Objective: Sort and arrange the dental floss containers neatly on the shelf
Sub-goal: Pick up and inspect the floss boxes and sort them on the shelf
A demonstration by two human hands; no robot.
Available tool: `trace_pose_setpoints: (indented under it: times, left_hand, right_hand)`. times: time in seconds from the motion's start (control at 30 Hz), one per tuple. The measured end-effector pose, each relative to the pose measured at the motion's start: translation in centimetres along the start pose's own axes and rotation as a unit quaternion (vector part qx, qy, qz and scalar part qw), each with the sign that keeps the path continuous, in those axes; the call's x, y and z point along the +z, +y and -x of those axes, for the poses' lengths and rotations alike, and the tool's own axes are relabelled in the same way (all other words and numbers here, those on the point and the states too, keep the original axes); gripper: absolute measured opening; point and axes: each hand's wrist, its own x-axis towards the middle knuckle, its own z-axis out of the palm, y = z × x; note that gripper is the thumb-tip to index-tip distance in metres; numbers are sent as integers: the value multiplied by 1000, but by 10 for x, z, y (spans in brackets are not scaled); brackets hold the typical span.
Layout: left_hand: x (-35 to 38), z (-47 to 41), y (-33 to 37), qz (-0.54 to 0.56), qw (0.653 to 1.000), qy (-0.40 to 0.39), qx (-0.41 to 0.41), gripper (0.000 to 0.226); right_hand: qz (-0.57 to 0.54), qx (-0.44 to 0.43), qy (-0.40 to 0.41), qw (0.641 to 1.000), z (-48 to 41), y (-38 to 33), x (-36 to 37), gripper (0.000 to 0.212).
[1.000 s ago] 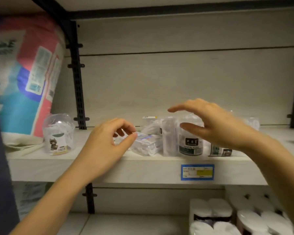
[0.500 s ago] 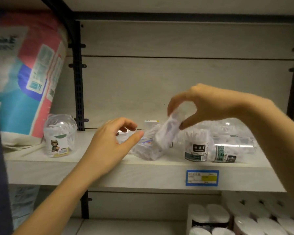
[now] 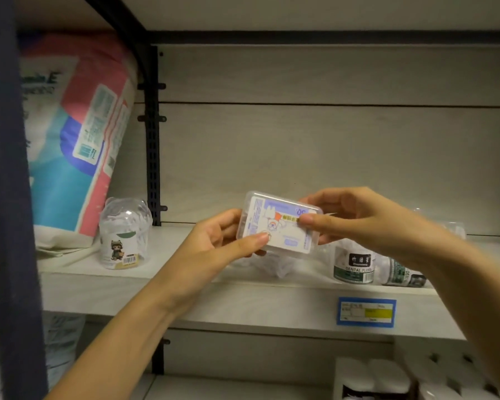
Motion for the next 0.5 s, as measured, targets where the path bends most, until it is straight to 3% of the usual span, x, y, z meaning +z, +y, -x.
trace_pose_setpoints:
  times: [0.13,0.3,0.5]
  left_hand:
    - [-2,-1,3,-24,999,30,9,35]
    - [-28,13,7,40,981,191,23,26]
    - [-55,41,1,43,972,229,4,37]
  right_hand:
    - [20,-13,0,1000,-4,-6,6,42]
    - [178,-72,146,971,-7,-2,-3,32]
    - [346,-60,77,933,-19,10,11,26]
